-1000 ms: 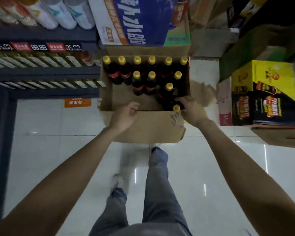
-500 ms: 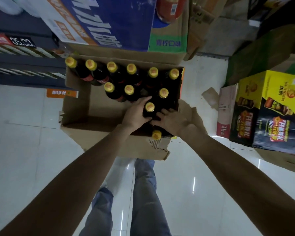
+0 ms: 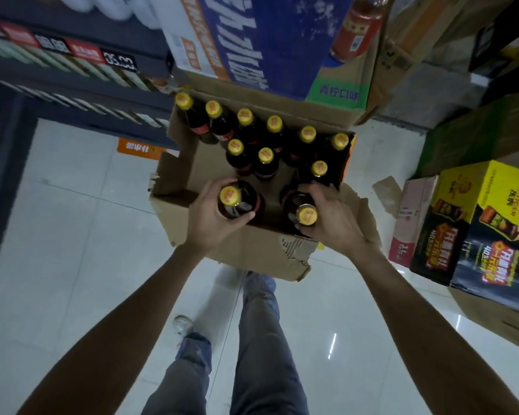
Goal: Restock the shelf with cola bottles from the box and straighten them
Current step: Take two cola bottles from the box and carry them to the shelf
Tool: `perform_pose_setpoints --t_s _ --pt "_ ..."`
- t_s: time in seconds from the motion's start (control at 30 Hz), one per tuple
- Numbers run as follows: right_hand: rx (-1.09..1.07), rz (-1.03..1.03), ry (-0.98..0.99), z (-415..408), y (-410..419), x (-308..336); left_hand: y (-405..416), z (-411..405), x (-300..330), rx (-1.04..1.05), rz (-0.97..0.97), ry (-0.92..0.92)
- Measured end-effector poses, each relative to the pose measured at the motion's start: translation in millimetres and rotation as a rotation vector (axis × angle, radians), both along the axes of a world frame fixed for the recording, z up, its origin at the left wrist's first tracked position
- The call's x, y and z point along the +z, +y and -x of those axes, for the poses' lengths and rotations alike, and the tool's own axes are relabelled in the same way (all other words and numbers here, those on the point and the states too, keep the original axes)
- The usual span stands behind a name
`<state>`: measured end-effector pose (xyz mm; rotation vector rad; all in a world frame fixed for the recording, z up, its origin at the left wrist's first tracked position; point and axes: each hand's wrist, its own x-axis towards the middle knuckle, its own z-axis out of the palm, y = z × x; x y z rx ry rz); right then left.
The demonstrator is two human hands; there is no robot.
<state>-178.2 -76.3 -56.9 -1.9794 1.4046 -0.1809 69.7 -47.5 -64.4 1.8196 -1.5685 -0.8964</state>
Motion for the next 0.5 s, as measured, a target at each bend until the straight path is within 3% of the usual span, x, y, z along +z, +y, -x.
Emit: perform_pose_setpoints --t_s 0.2,0.33,0.5 --pt "-0.393 0.065 -0.411 -74.0 47.5 97.2 71.1 -60.7 105.2 0.293 0.173 0.341" --pt "-0.405 0.037 -0.652 -143.2 88.2 147.5 140.6 -111.7 156.8 0.584 0.255 0.521" --pt "-0.202 -0.137 -0.818 -256.7 165.8 199.7 253.9 -197.7 198.7 0.879 0.472 0.651"
